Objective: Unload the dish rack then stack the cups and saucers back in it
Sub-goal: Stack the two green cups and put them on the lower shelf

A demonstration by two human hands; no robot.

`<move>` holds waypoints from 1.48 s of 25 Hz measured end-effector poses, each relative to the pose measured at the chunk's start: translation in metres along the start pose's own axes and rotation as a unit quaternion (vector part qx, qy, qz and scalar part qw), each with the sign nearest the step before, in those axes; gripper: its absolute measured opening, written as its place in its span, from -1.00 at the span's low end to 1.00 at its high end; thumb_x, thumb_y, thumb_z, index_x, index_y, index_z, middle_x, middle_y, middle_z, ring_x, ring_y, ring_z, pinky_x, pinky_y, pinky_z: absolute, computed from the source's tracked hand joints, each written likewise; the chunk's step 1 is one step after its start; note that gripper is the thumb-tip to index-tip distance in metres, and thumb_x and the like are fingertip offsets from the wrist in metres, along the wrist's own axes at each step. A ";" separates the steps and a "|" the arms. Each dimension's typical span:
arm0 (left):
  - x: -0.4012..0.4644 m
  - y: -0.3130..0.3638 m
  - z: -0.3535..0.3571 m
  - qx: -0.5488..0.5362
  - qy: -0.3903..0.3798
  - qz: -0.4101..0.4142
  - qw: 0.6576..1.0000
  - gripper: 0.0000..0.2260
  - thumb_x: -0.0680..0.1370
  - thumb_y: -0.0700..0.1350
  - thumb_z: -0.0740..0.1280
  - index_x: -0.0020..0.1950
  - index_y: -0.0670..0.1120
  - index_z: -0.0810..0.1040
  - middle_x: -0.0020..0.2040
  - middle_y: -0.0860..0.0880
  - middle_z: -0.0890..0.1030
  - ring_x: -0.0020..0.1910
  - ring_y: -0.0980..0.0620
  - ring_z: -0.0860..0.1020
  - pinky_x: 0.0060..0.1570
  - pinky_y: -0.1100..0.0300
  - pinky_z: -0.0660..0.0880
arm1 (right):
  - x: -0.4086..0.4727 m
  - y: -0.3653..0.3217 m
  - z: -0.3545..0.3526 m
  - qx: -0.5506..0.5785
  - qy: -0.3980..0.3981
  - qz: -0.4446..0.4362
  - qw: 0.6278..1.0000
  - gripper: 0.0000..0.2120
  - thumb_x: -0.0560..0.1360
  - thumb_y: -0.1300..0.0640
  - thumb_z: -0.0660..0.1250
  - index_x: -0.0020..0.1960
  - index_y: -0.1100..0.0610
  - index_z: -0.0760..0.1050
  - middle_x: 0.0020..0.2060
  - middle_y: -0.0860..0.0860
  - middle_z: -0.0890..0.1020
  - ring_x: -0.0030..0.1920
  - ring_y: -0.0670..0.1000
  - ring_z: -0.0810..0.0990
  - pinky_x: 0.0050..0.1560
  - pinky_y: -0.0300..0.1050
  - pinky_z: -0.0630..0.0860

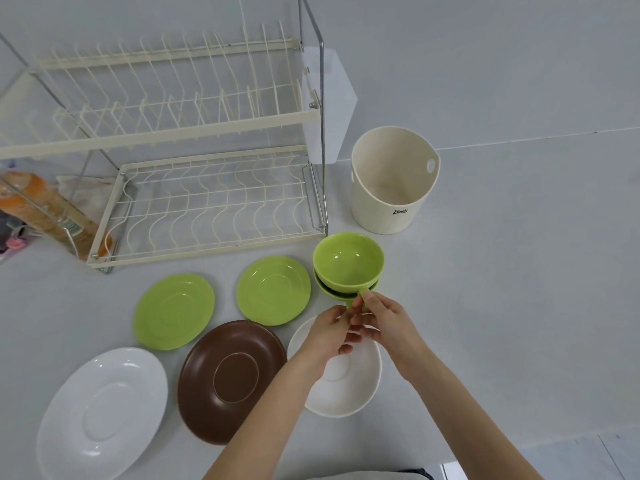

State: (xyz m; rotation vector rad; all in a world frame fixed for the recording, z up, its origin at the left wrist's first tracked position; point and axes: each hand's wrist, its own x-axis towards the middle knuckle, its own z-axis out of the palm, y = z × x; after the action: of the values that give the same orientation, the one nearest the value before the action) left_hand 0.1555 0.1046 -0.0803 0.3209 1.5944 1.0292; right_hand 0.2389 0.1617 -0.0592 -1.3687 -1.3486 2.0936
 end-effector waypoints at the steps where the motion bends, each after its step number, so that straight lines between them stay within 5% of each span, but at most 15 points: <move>1: 0.000 0.000 -0.001 0.003 0.000 0.000 1.000 -0.80 0.58 -0.04 0.12 -0.21 -0.02 0.43 -0.27 0.02 0.53 -0.32 0.12 0.50 -0.29 0.30 0.40 | 0.000 0.001 0.000 -0.003 0.000 0.003 1.000 -0.67 0.59 0.16 0.07 -0.29 0.14 0.45 -0.29 0.06 0.53 -0.33 -0.05 0.49 -0.23 -0.21 0.46; 10: -0.001 -0.002 -0.008 0.019 0.005 -0.002 1.000 -0.81 0.59 -0.13 0.08 -0.13 -0.02 0.45 -0.27 0.03 0.52 -0.31 0.12 0.50 -0.27 0.29 0.40 | -0.005 -0.001 -0.005 -0.017 -0.024 0.019 0.999 -0.77 0.58 0.08 0.14 -0.03 0.20 0.50 -0.22 0.04 0.63 -0.25 -0.03 0.60 -0.42 -0.39 0.52; 18: 0.001 0.000 -0.016 0.038 0.001 -0.004 0.999 -0.83 0.58 -0.07 0.14 -0.11 -0.02 0.50 -0.25 0.05 0.55 -0.34 0.13 0.49 -0.36 0.33 0.36 | -0.003 -0.002 -0.024 -0.027 0.046 0.017 0.998 -0.76 0.57 0.04 0.14 -0.07 0.14 0.52 -0.32 0.04 0.51 -0.31 -0.01 0.52 -0.25 -0.22 0.49; 22: 0.005 0.007 -0.021 0.060 0.053 -0.003 0.997 -0.79 0.56 -0.04 0.15 0.11 -0.10 0.46 -0.15 0.00 0.58 -0.25 0.10 0.54 -0.35 0.30 0.42 | 0.014 -0.011 -0.030 -0.015 0.087 0.015 0.996 -0.74 0.56 0.03 0.16 0.14 0.16 0.45 -0.12 0.04 0.55 -0.13 0.01 0.57 -0.20 -0.19 0.52; 26: 0.010 0.020 -0.032 -0.027 0.098 0.005 0.995 -0.70 0.57 -0.06 0.14 0.24 -0.14 0.42 0.05 -0.09 0.54 -0.02 -0.05 0.56 -0.17 0.20 0.52 | 0.031 -0.020 -0.029 -0.025 0.066 0.029 0.997 -0.61 0.56 0.01 0.15 0.32 0.16 0.37 0.13 0.11 0.52 0.10 0.08 0.54 0.02 -0.07 0.51; 31: 0.019 0.039 -0.034 -0.094 0.090 -0.014 0.991 -0.78 0.56 -0.04 0.18 0.17 -0.08 0.40 -0.06 -0.04 0.48 0.01 -0.09 0.52 0.09 0.04 0.52 | 0.047 -0.022 -0.026 -0.028 0.051 0.056 0.997 -0.63 0.56 0.05 0.16 0.32 0.17 0.39 0.25 0.19 0.51 0.21 0.17 0.53 0.11 -0.04 0.51; 34: 0.024 0.042 -0.034 -0.085 0.086 -0.013 0.993 -0.70 0.55 -0.12 0.19 0.25 -0.18 0.41 -0.10 -0.06 0.49 -0.12 -0.08 0.54 0.07 0.04 0.55 | 0.049 -0.023 -0.026 -0.022 0.064 0.054 0.996 -0.65 0.56 0.09 0.17 0.29 0.19 0.42 0.25 0.22 0.51 0.12 0.16 0.55 0.17 0.00 0.52; 37: 0.022 0.043 -0.038 -0.085 0.100 -0.001 0.991 -0.80 0.53 -0.18 0.19 0.13 -0.19 0.45 -0.20 -0.04 0.49 -0.24 -0.03 0.55 -0.03 0.13 0.54 | 0.046 -0.026 -0.023 -0.041 0.074 0.040 0.996 -0.66 0.55 0.10 0.17 0.28 0.19 0.44 0.24 0.25 0.51 0.04 0.13 0.56 0.15 -0.02 0.52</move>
State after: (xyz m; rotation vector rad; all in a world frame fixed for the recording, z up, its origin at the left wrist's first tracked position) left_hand 0.1013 0.1280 -0.0633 0.1014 1.6703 1.2178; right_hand 0.2292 0.2179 -0.0654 -1.6020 -1.3534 1.9614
